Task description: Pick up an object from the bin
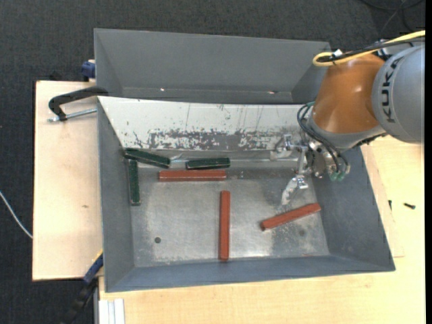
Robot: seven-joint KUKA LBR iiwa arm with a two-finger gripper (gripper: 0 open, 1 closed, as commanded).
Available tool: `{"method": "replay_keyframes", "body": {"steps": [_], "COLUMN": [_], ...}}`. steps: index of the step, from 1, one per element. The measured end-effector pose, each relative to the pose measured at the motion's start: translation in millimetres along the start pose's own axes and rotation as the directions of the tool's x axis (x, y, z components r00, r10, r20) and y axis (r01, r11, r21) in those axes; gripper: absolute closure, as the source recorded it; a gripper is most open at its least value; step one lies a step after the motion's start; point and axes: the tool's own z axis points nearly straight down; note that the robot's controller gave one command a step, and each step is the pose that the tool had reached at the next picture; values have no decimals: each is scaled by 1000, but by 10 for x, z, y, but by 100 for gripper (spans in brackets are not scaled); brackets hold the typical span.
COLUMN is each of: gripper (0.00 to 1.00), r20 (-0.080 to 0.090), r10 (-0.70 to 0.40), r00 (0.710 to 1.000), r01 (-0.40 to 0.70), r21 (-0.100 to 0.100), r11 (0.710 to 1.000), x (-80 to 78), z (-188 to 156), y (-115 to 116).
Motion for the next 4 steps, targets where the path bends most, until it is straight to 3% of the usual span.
{"method": "replay_keyframes", "body": {"steps": [1, 2, 3, 4], "gripper": [0, 0, 100, 100], "r20": [-1, 6, 10, 10], "r10": [-138, -182, -117, -119], "r00": [990, 983, 993, 993], "r01": [138, 182, 117, 119], "r21": [0, 3, 9, 9], "r11": [990, 983, 993, 993], "x": [679, 703, 799, 798], "z": [-303, 220, 316, 316], "y": [29, -49, -27, -27]}}
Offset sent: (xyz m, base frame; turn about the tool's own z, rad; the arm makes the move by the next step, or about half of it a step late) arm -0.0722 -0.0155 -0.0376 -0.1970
